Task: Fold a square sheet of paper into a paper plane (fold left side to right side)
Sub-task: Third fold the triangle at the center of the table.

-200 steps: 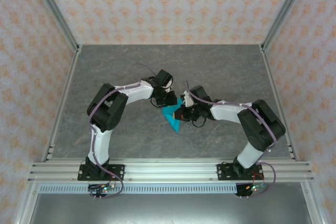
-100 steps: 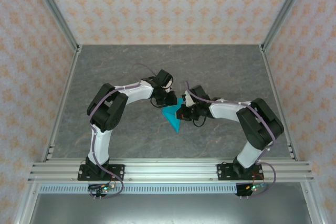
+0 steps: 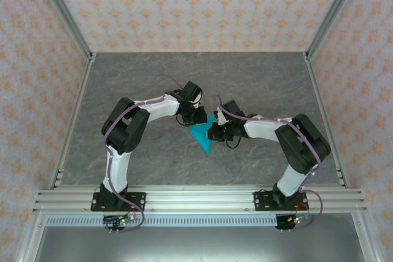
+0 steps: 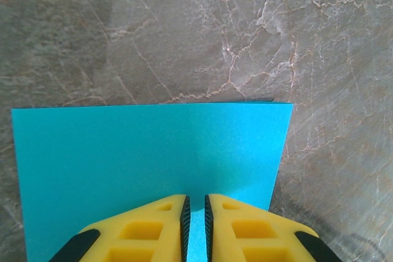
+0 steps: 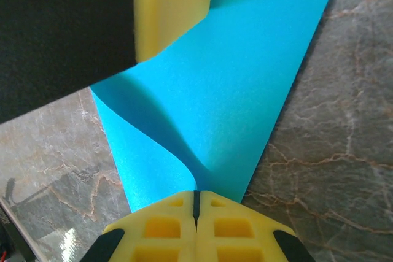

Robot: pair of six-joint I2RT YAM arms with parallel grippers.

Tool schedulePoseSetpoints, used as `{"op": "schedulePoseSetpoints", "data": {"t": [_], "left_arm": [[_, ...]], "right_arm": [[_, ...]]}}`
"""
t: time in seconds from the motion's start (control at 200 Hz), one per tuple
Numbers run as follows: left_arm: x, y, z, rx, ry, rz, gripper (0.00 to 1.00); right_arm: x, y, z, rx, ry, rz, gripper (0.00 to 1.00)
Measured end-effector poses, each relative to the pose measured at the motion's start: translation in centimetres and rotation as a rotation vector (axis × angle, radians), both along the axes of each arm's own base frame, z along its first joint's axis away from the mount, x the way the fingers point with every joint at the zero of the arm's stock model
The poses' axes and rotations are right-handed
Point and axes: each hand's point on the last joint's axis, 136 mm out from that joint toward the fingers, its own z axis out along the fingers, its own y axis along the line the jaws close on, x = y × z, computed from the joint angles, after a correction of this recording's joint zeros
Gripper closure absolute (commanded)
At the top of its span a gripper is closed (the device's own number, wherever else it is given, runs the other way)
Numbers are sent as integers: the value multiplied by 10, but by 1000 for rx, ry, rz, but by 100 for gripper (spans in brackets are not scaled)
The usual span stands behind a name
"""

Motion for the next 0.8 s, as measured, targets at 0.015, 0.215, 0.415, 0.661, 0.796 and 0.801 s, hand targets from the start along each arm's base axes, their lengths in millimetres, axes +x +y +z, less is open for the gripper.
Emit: {"op": "schedulePoseSetpoints", "data": {"t": [0.015, 0.215, 0.415, 0.661, 0.796, 0.801], "left_arm": [[0, 0, 0, 0, 0, 0, 82], [0, 0, 0, 0, 0, 0, 82], [0, 0, 0, 0, 0, 0, 82], [0, 0, 0, 0, 0, 0, 82], [0, 0, 0, 0, 0, 0, 82], [0, 0, 0, 0, 0, 0, 82]], "right_arm": [[0, 0, 0, -1, 0, 0, 97], [3, 2, 1, 1, -5, -1, 97], [3, 2, -3, -7, 4, 2, 97], [3, 0, -6, -18, 8, 1, 97], [3, 0, -6, -18, 8, 1, 97], [3, 0, -6, -18, 8, 1, 97]]}}
